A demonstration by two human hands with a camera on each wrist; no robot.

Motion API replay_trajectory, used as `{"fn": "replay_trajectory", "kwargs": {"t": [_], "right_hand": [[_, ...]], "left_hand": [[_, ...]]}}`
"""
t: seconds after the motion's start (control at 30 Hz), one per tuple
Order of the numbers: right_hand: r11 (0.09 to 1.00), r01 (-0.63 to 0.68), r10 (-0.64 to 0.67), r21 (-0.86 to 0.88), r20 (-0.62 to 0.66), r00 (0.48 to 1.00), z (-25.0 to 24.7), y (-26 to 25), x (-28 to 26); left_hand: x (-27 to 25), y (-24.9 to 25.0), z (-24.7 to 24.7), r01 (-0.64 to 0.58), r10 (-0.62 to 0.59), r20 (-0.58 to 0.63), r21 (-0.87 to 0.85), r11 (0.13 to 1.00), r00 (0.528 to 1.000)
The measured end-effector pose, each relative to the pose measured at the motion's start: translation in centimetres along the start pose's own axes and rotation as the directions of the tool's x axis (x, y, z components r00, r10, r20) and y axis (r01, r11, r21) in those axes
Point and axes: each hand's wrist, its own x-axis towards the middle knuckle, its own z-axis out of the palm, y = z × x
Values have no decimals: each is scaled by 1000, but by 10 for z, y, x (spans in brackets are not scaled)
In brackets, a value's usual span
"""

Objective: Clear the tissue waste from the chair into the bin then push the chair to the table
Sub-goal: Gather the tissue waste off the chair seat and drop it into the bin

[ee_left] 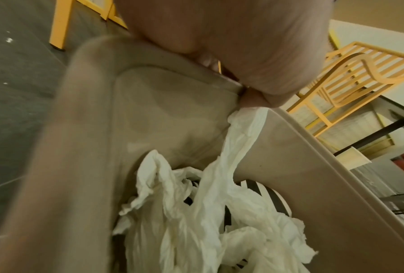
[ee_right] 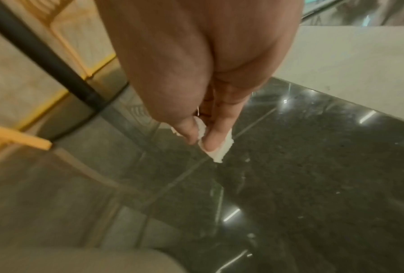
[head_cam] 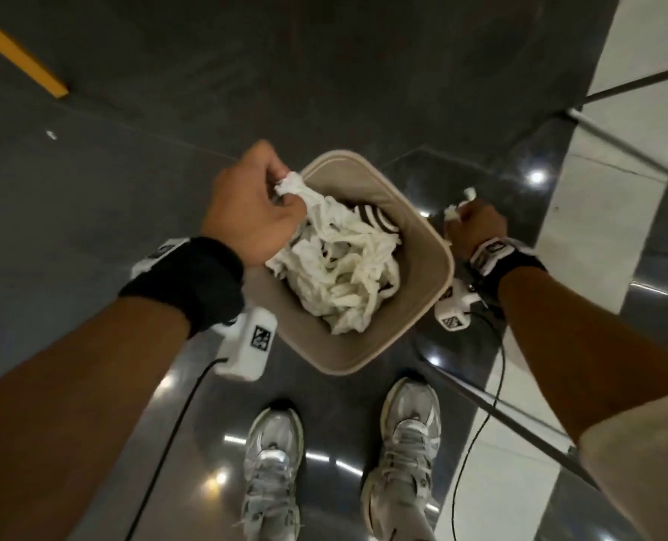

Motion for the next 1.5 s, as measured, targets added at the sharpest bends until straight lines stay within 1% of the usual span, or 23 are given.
{"fn": "replay_trajectory", "kwargs": {"t": [0.1,0.17,0.3,0.37,0.43,0.5,0.57,0.63,0.67,0.7,0.77,0.8,0.83,0.87,0.93,0.97,1.07,1.17,1.23,1.3,1.37,1.43,1.5], "right_hand": [[978,66,-52,196,-78,996,-45,-47,-28],[967,119,-94,223,-119,988,-87,-81,-61],[937,277,-275,215,-38,961,-145,-134,-130],[932,302,-323,201,78,943,-145,-155,-159],[940,305,-337,154,259,905,-121,-165,-175],[909,415,-356,-28,463,812,-96,-168,-198],[825,527,-337,-203,572,748,-71,-159,-214],[826,523,-308,-212,607,733,-57,-148,-220],[841,507,-320,-188,582,748,-54,-143,-219],[880,455,-326,-139,521,789,-52,-138,-216],[960,278,-261,19,414,872,-60,-127,-220],[971,225,-239,83,388,890,-68,-122,-226],[972,196,-230,127,373,899,-78,-118,-235],[972,174,-221,156,370,903,-89,-114,-244],[960,154,-229,234,343,911,-115,-106,-265],[948,148,-239,282,326,915,-131,-98,-273],[885,85,-230,458,271,935,-185,-70,-303],[788,-16,-101,615,155,983,-262,-47,-346],[764,-49,1,643,74,997,-302,-14,-363],[778,-73,76,624,22,997,-329,30,-375],[815,-108,132,570,0,991,-345,83,-381],[806,-158,211,570,-27,977,-361,131,-388],[810,-178,240,559,-39,970,-375,167,-396]], "left_hand": [[-3,13,-10,77,-80,62,45,996,995],[-7,19,-17,110,-115,100,51,993,988],[-14,21,-25,116,-127,139,85,990,982],[-19,19,-26,123,-136,127,105,987,983],[-29,16,-27,100,-112,100,121,988,989],[-42,12,-27,27,-34,44,156,987,998],[-56,13,-26,-27,31,-20,175,984,999],[-69,19,-21,-38,39,-7,106,994,999],[-75,25,-18,-18,14,73,63,998,997],[-81,30,-14,11,-19,208,39,999,978],[-93,38,-9,60,-101,497,99,993,862],[-100,44,-9,46,-131,543,167,985,829],[-104,50,-13,34,-148,529,220,975,836],[-107,62,-21,52,-161,483,230,972,861],[-108,91,-44,98,-164,426,173,980,890],[-107,109,-55,92,-147,434,147,985,889],[-107,170,-80,-1,-54,468,115,993,882],[-115,248,-87,-148,61,494,139,979,868],[-131,300,-73,-258,156,538,120,959,829],[-157,344,-46,-370,254,589,83,925,767],[-187,374,-4,-526,388,637,33,850,666],[-218,400,43,-644,453,700,13,765,553],[-243,422,86,-692,461,738,13,721,493]]}}
